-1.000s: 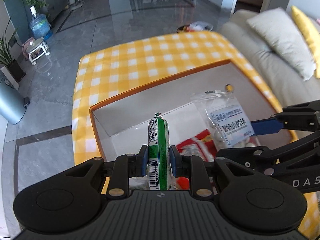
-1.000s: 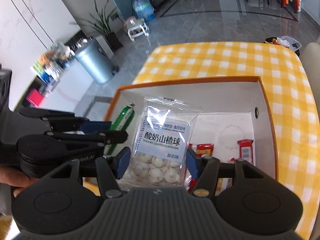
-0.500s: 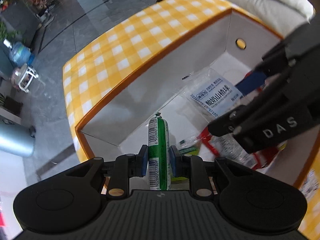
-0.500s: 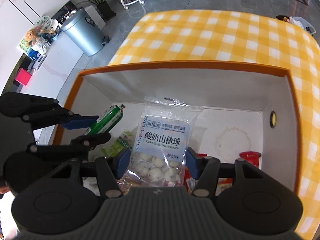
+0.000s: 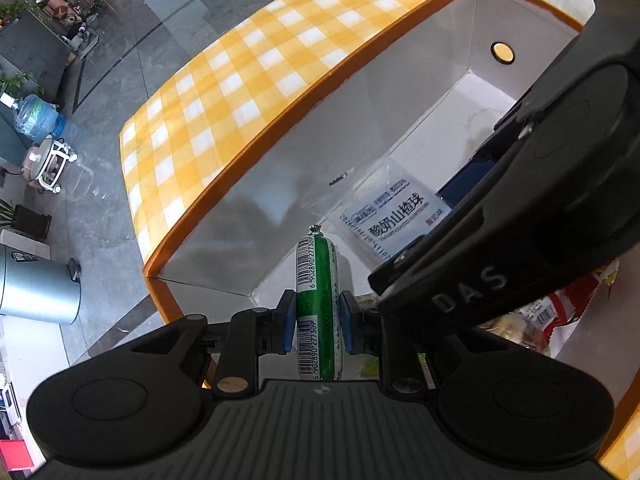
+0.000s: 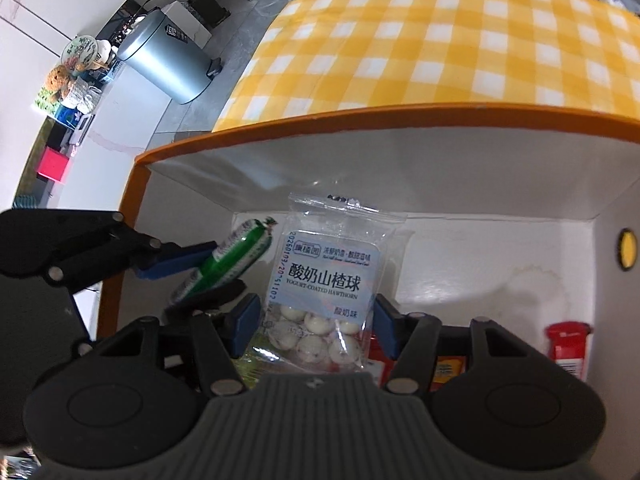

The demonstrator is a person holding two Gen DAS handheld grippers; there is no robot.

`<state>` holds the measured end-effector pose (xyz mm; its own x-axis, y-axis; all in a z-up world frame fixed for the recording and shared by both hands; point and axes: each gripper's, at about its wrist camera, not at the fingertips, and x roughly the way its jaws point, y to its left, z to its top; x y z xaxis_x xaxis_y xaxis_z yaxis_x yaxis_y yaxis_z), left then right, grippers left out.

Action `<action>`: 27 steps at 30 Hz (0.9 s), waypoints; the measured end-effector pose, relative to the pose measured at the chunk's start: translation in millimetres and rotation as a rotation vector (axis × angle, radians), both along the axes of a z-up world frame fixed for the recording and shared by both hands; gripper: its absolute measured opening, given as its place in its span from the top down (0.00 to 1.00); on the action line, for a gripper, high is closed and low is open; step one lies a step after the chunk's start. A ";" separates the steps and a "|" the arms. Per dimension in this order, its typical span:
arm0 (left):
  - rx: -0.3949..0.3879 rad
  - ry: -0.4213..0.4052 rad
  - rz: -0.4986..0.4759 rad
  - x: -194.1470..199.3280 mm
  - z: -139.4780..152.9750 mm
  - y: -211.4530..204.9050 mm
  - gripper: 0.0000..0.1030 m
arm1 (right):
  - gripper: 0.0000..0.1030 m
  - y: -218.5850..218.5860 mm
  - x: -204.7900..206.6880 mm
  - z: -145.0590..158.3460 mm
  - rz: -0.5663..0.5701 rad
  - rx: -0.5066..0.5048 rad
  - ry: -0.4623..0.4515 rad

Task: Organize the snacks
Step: 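Lower both held snacks into the box and open both tools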

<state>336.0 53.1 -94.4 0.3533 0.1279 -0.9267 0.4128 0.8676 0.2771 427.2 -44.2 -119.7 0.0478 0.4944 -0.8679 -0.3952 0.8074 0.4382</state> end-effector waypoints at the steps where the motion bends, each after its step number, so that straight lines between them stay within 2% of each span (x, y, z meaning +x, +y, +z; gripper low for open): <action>1: 0.007 0.001 -0.003 -0.4 -1.3 0.1 0.76 | 0.43 1.8 0.5 -1.6 -0.003 0.004 0.007; 3: 0.023 -0.008 -0.015 -2.0 -2.9 -0.5 0.77 | 0.43 4.5 0.0 -3.4 -0.007 0.003 0.013; 8: 0.005 -0.010 -0.003 -2.1 -0.2 1.6 0.76 | 0.41 4.0 0.7 -8.5 -0.038 0.004 0.040; 15: -0.008 -0.031 -0.002 -10.6 10.6 2.2 0.62 | 0.41 0.2 -0.7 -1.8 -0.076 0.056 0.058; 22: -0.010 -0.042 0.011 -17.1 21.5 10.4 0.54 | 0.52 5.4 -6.9 5.3 -0.082 0.084 0.072; 27: -0.025 -0.053 0.015 -22.9 30.2 9.9 0.53 | 0.58 6.3 -12.0 8.8 -0.107 0.073 0.061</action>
